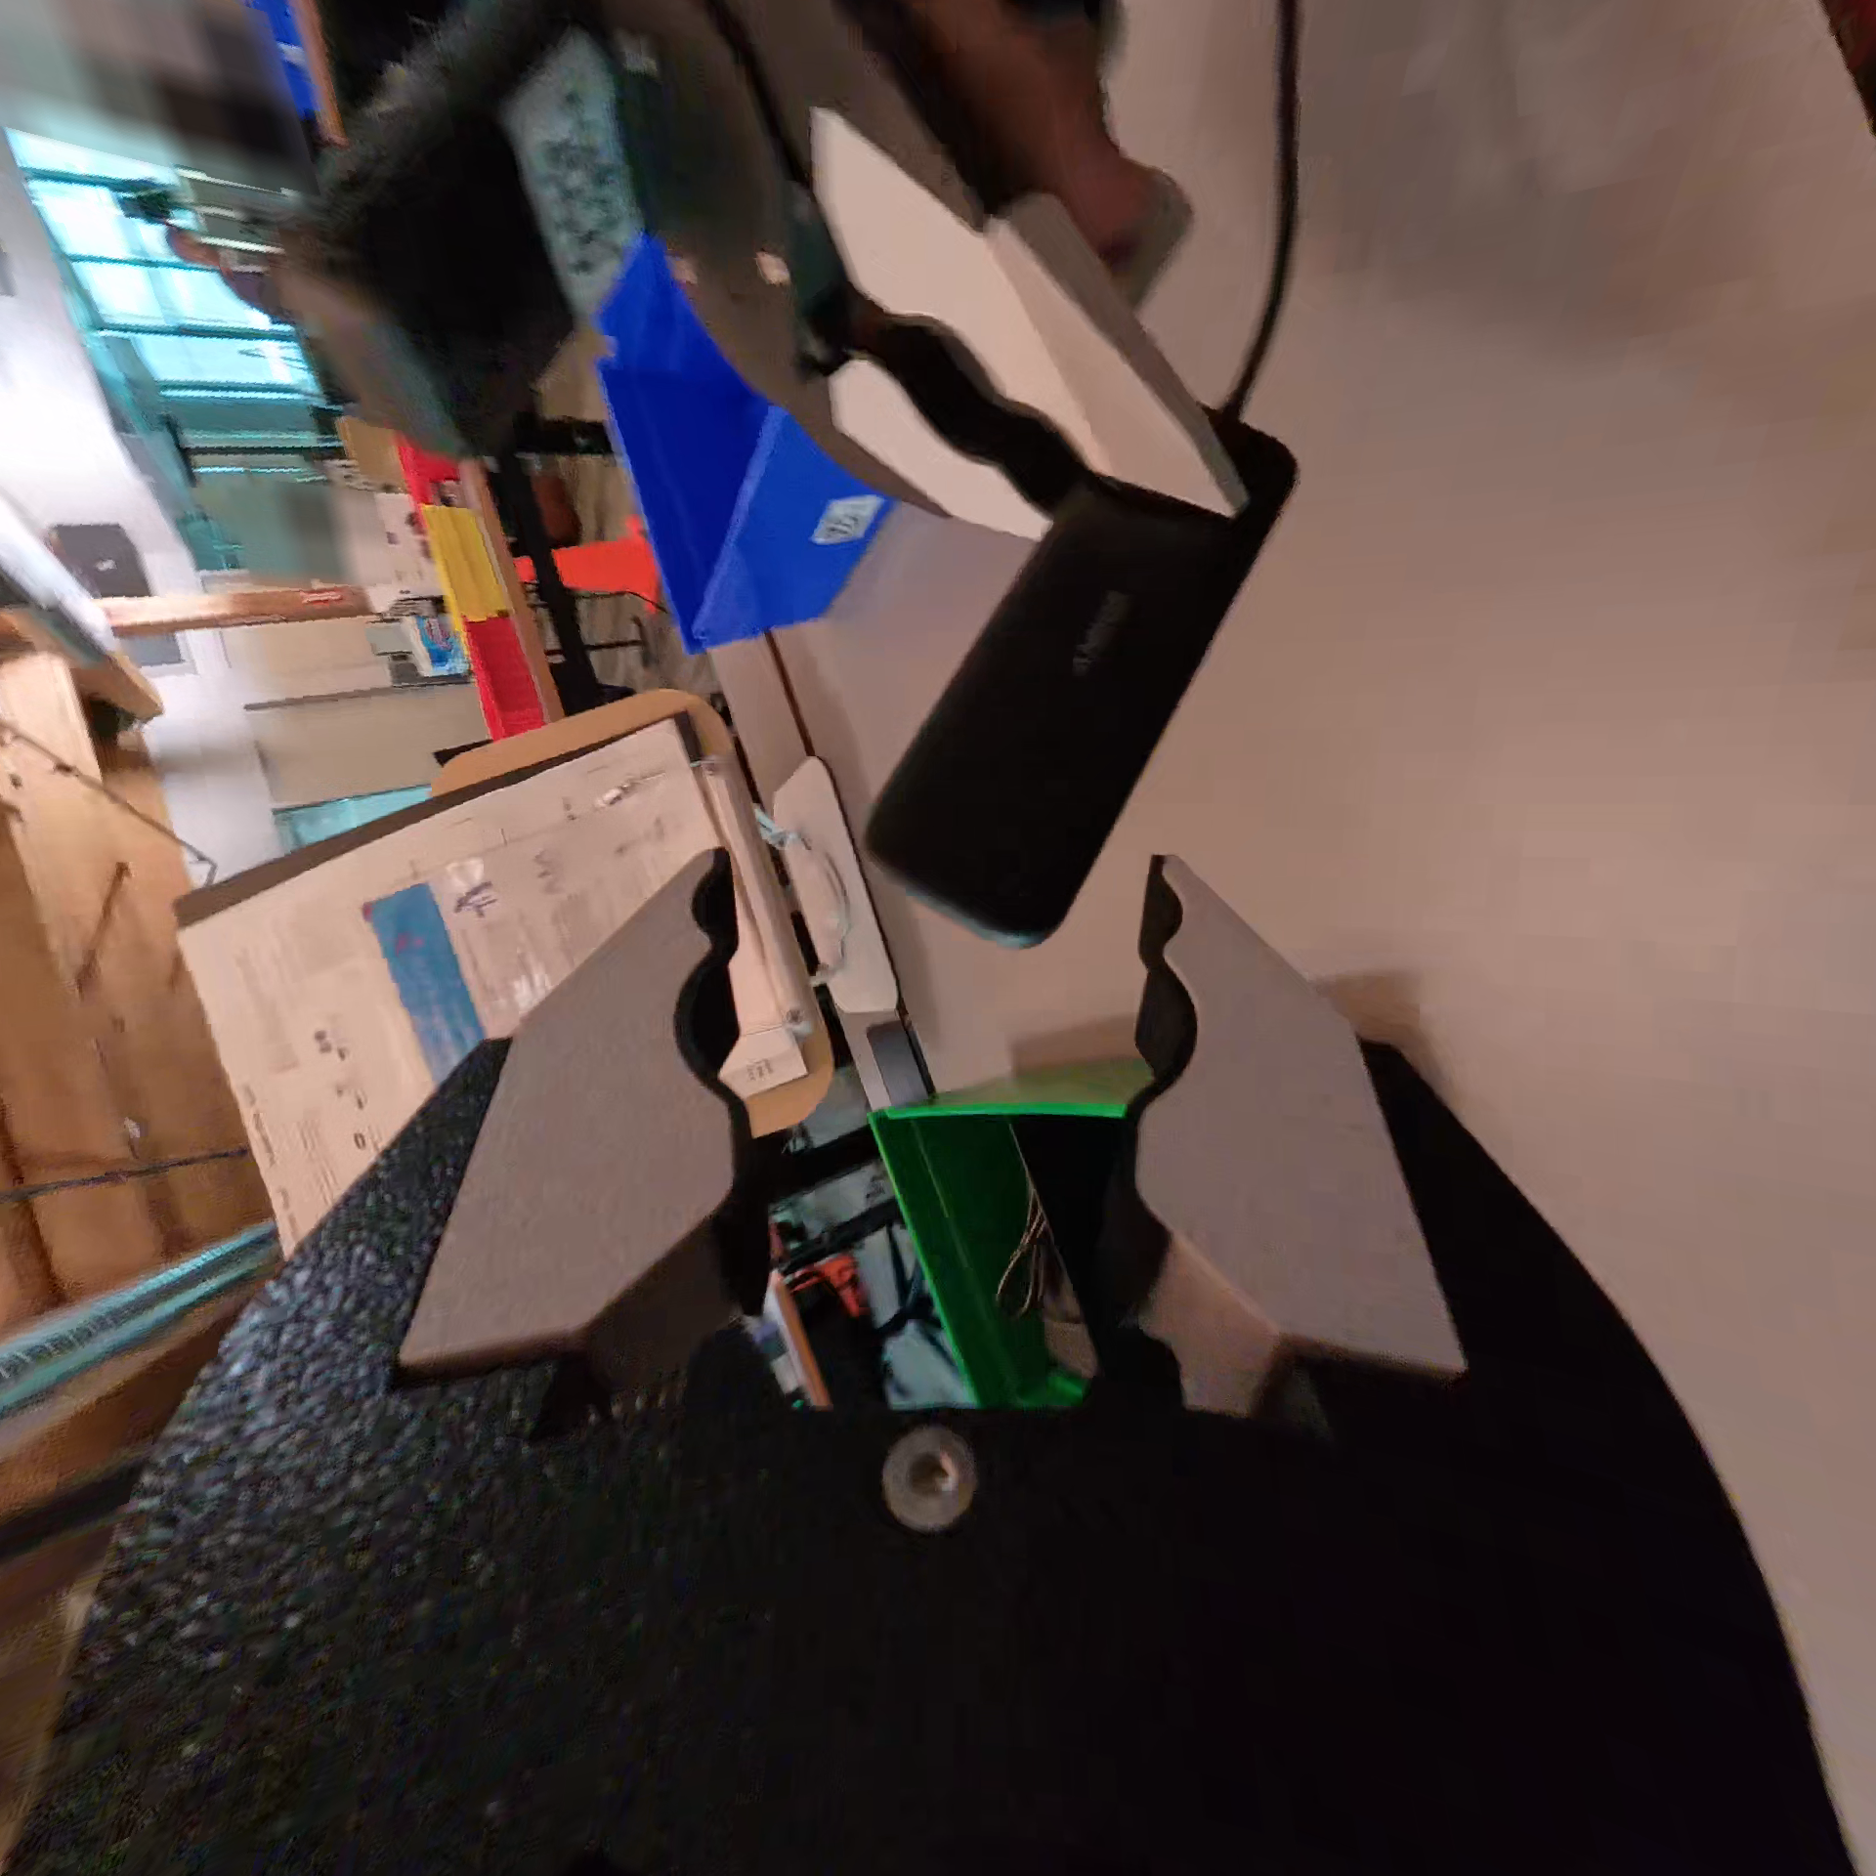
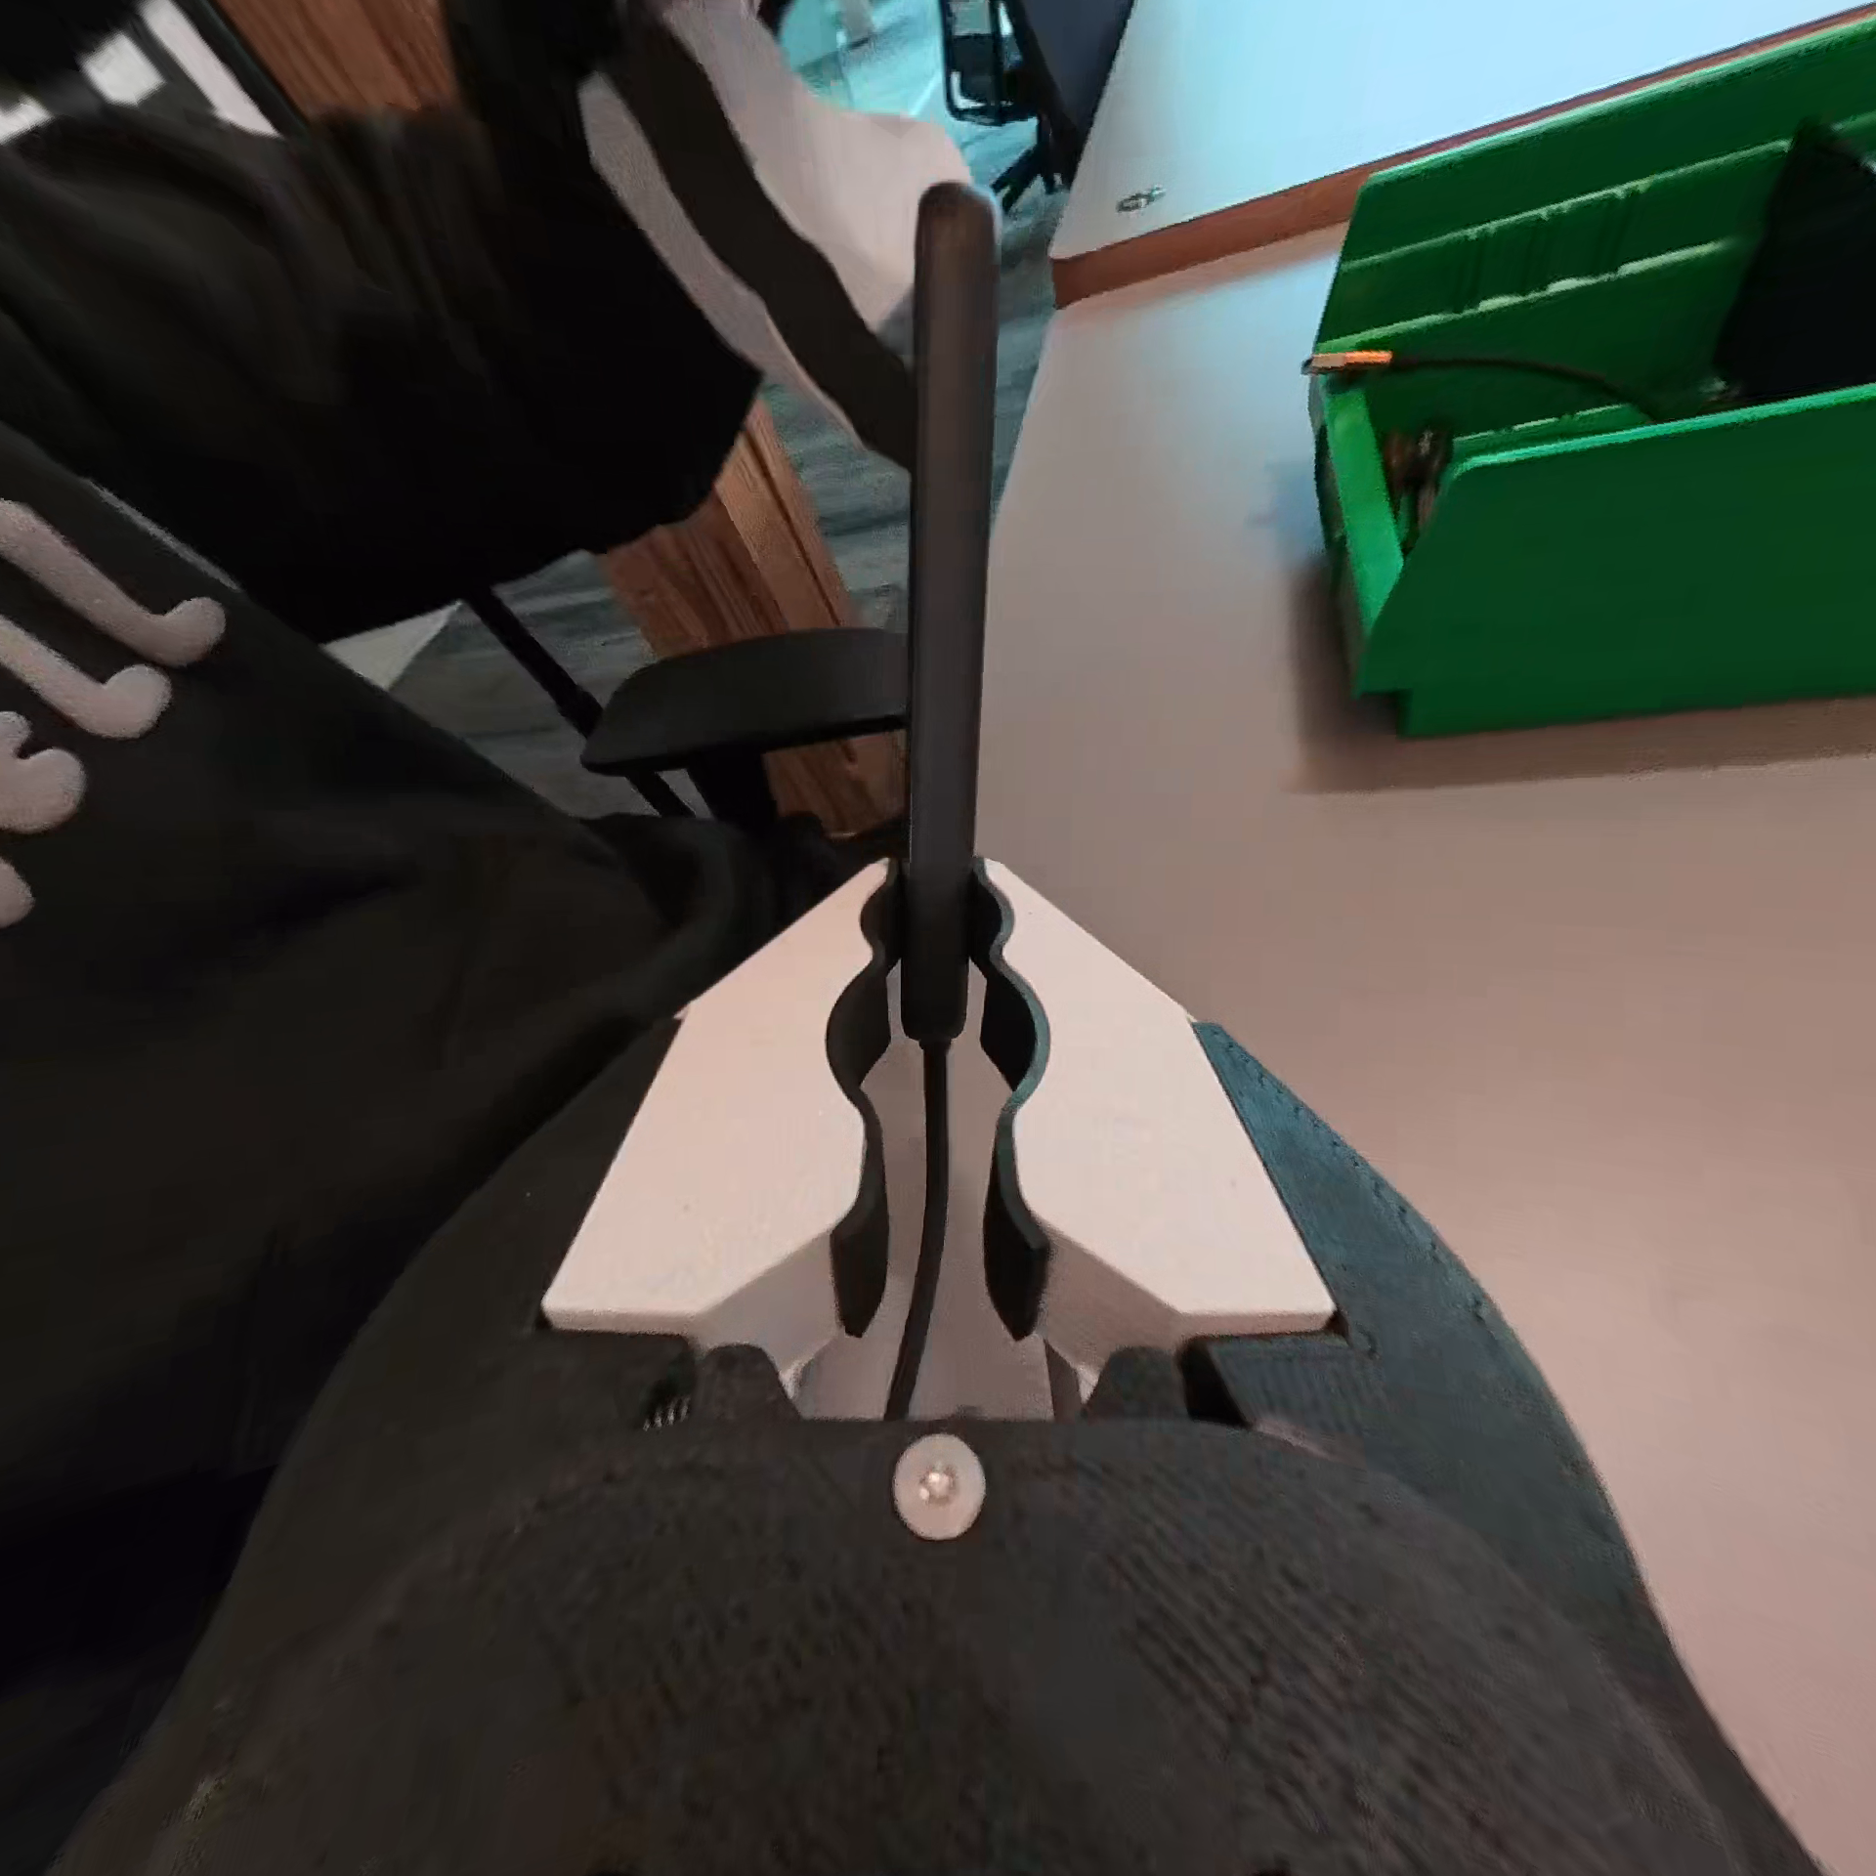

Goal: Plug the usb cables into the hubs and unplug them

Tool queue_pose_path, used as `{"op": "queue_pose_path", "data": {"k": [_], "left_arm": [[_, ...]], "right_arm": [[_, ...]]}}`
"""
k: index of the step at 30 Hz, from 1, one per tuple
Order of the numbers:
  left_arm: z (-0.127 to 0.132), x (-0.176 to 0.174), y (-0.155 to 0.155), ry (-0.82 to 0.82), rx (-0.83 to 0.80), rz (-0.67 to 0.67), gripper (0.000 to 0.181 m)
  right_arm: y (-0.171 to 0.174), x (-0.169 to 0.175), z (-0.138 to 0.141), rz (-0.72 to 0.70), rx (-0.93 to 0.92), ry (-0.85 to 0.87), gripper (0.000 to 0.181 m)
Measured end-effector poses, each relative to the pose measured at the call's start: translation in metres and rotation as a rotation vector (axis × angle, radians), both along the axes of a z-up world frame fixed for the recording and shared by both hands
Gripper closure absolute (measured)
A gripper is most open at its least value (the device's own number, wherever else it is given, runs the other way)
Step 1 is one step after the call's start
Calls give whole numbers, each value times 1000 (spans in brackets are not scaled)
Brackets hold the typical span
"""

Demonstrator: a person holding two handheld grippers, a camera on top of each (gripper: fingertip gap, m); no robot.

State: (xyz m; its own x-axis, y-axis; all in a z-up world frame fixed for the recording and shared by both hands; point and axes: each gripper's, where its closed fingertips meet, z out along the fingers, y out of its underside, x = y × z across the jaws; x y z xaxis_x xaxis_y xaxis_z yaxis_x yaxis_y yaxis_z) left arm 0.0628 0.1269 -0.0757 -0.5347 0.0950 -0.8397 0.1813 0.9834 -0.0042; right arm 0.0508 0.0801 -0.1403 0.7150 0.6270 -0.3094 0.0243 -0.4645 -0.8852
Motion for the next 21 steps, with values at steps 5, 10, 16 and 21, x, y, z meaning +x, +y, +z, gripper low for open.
{"op": "queue_pose_path", "data": {"k": [5,10,16,21], "left_arm": [[-34,13,3,8,262,4,106],[-46,31,23,8,288,130,136],[-51,38,48,161,-129,285,136],[-52,39,48,303,-468,226,136]], "right_arm": [[1,-2,-5,4,-19,-8,171],[8,11,-14,-63,18,-123,167],[26,65,32,-439,398,-648,107],[18,45,56,-428,474,-766,85]]}}
